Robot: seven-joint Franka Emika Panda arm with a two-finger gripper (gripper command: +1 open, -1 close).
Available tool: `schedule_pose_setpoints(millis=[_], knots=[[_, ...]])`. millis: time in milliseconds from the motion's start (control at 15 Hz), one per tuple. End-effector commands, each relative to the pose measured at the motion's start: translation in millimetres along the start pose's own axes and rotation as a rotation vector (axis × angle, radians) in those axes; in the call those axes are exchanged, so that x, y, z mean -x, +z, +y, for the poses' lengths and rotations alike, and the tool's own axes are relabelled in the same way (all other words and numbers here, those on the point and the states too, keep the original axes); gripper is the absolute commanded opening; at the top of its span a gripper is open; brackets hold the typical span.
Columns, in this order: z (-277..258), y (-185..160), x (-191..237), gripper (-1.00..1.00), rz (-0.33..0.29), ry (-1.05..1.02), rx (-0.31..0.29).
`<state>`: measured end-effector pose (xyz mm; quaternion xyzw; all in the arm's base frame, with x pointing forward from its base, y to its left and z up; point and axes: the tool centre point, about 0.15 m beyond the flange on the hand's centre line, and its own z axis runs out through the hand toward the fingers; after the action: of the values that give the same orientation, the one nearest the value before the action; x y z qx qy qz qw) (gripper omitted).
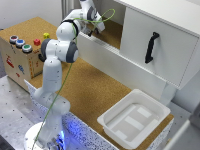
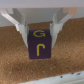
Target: Go towards the purple block and pick it up
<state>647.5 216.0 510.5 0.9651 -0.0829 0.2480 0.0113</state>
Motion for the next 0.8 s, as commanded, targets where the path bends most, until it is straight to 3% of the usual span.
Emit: schedule_pose_setpoints(millis=[0, 400, 733], knots=[[36, -34, 61, -1.00, -0.029, -0.111, -0.089], [88, -53, 100, -1.00, -0.052, -0.084, -0.085], [143, -67, 121, -1.00, -0.166, 0.079, -0.081]])
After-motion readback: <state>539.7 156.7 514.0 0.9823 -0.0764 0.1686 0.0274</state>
